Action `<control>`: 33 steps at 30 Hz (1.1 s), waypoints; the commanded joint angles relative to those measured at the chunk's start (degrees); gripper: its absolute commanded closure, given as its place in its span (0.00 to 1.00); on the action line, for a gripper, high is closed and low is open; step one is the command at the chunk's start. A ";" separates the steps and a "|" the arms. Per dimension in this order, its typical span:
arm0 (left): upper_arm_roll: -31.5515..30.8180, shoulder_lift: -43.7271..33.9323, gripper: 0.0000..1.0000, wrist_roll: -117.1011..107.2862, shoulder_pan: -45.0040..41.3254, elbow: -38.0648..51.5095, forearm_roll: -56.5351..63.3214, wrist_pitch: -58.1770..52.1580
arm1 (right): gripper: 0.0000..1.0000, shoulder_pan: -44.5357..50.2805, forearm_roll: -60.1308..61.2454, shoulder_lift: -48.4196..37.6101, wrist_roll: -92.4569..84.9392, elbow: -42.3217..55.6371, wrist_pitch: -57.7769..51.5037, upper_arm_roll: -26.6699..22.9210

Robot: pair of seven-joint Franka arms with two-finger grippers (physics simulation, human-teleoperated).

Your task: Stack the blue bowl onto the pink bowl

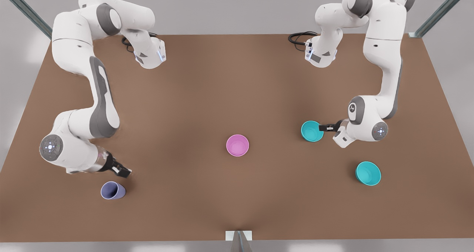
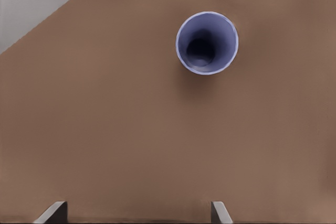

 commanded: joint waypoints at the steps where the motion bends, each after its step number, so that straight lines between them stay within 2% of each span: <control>1: 0.09 0.82 0.00 13.46 0.02 -1.15 -2.24 12.47 | 0.00 -0.56 -3.43 -5.62 -42.83 -0.07 -14.13 0.34; 4: 0.00 3.54 0.00 13.82 -0.16 -1.85 -2.24 13.17 | 0.00 -0.56 -3.43 -15.47 -42.83 -0.33 -20.02 0.34; 7: 0.00 4.95 0.00 13.82 -0.25 -1.85 -2.24 13.79 | 0.00 -0.29 -3.08 -16.79 -42.56 4.24 -26.61 0.07; 8: 0.00 5.39 0.04 13.64 -0.68 -1.85 -2.33 13.79 | 0.00 0.93 -3.26 -18.02 -42.74 4.59 -26.53 -1.59; 9: 0.00 5.57 0.15 13.64 -0.86 -1.85 -2.33 13.79 | 0.00 1.37 -2.73 -21.18 -41.78 1.52 -26.00 -2.21; 10: 0.00 5.66 0.39 13.55 -0.86 -1.85 -2.42 13.79 | 0.00 1.82 -2.56 -24.77 -41.60 -1.81 -24.86 -2.21; 11: 0.00 5.57 0.67 13.29 -1.65 -1.85 -5.22 13.70 | 0.00 2.52 -2.56 -26.54 -41.51 -3.23 -24.86 -2.30; 13: 0.00 5.30 0.79 11.97 -1.74 -1.85 -6.46 13.35 | 0.00 2.61 -2.47 -26.99 -41.51 -4.29 -24.77 -2.30; 18: -0.35 3.81 0.79 10.39 -1.21 -1.68 -6.55 12.56 | 0.00 3.31 -3.00 -24.26 -41.51 -4.46 -24.15 -3.53; 20: -0.44 0.91 0.79 9.95 -1.74 1.04 -6.46 8.25 | 0.00 3.31 -3.00 -23.91 -41.51 -4.38 -23.45 -3.53; 22: -0.53 -2.95 0.79 5.74 -5.87 2.71 -6.46 8.16 | 0.00 3.31 -2.64 -23.91 -41.51 -4.55 -23.45 -3.44; 23: -3.69 -2.52 0.79 3.63 -6.22 5.17 -6.37 8.25 | 0.00 3.31 -2.64 -23.91 -41.51 -4.64 -23.45 -3.44; 24: -6.49 -0.77 0.79 2.40 -6.57 8.76 -6.46 8.08 | 0.00 3.31 -2.64 -23.82 -41.51 -4.64 -23.45 -3.53; 25: -8.53 3.18 0.79 -7.77 -10.86 15.08 -4.98 7.90 | 0.00 3.31 -2.73 -23.82 -41.51 -4.64 -23.45 -3.53; 27: -8.44 11.97 0.79 -23.96 -19.83 27.14 2.68 7.72 | 0.00 3.31 -2.82 -23.30 -41.60 -4.55 -23.45 -3.53; 30: -8.35 17.78 0.79 -29.16 -24.24 33.74 4.61 4.83 | 0.00 3.22 -2.82 -23.12 -41.60 -4.55 -23.45 -3.53; 33: -8.44 19.01 0.79 -33.03 -24.94 34.18 4.61 4.65 | 0.00 3.22 -2.64 -23.03 -41.60 -4.55 -23.45 -3.53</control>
